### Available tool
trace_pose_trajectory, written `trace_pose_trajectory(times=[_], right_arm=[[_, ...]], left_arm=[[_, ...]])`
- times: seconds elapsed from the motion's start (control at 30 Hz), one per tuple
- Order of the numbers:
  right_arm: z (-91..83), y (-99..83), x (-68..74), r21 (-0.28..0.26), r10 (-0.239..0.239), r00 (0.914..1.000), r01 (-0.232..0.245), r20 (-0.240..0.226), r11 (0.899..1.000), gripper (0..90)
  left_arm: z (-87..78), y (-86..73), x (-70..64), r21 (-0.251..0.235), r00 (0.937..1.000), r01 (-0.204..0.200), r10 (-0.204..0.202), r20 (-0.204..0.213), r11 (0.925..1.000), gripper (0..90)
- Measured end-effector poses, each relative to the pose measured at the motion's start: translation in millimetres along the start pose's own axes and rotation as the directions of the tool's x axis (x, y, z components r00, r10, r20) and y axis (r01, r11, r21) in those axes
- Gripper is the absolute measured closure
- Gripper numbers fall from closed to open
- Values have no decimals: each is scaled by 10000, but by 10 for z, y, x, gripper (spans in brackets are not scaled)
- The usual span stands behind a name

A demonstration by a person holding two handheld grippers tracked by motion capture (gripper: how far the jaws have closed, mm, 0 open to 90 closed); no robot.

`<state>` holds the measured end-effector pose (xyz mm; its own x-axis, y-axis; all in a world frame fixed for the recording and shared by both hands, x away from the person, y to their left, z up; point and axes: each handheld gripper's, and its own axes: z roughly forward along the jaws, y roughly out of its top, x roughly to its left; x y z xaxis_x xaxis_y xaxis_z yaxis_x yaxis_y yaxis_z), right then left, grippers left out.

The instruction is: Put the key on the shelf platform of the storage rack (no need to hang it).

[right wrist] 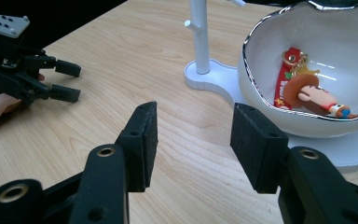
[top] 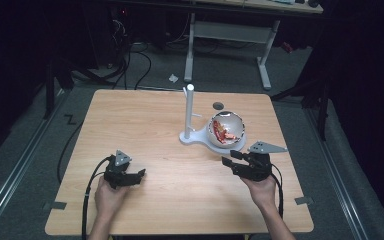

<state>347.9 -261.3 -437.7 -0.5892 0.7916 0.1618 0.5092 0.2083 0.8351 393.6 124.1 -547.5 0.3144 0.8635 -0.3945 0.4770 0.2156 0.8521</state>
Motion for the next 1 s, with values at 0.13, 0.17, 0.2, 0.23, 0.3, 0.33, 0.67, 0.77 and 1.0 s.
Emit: trace_pose_trajectory(times=[0.13, 0.17, 0.2, 0.23, 0.3, 0.33, 0.67, 0.77, 1.0], right_arm=[[50, -29, -20, 6, 123, 9999, -123, 28, 9999, 517], [64, -35, -21, 67, 100, 9999, -101, 88, 9999, 517], [79, -40, -24, 83, 54, 9999, -54, 94, 10000, 517], [90, -44, -28, 110, 102, 9999, -103, 75, 9999, 517], [110, -47, -36, 142, 114, 9999, -115, 62, 9998, 517], [118, -50, -38, 171, 114, 9999, -115, 80, 9998, 516], [230, -168, -73, 580, 98, 9990, -123, 428, 9982, 512], [254, -197, -89, 573, 171, 9988, -197, 467, 9982, 512], [342, -258, -106, 915, 141, 9982, -194, 579, 9956, 508]], left_arm=[[0, 0, 0, -1, 10000, 1, -1, -1, 10000, 232], [0, 0, 0, 2, 10000, 0, 0, -3, 10000, 232], [-1, 0, 0, 15, 10000, -6, 6, -4, 10000, 231], [-1, 0, -1, 11, 10000, -15, 15, -12, 10000, 231], [0, -1, -1, 9, 10000, -19, 19, -19, 10000, 231], [0, -1, -2, 10, 10000, -16, 16, -18, 10000, 231], [-1, 0, -1, 13, 10000, -16, 16, -13, 10000, 231], [-1, 0, -1, 11, 10000, -7, 7, -8, 10000, 231], [-1, 0, -1, 11, 10000, -8, 8, -9, 10000, 231]])
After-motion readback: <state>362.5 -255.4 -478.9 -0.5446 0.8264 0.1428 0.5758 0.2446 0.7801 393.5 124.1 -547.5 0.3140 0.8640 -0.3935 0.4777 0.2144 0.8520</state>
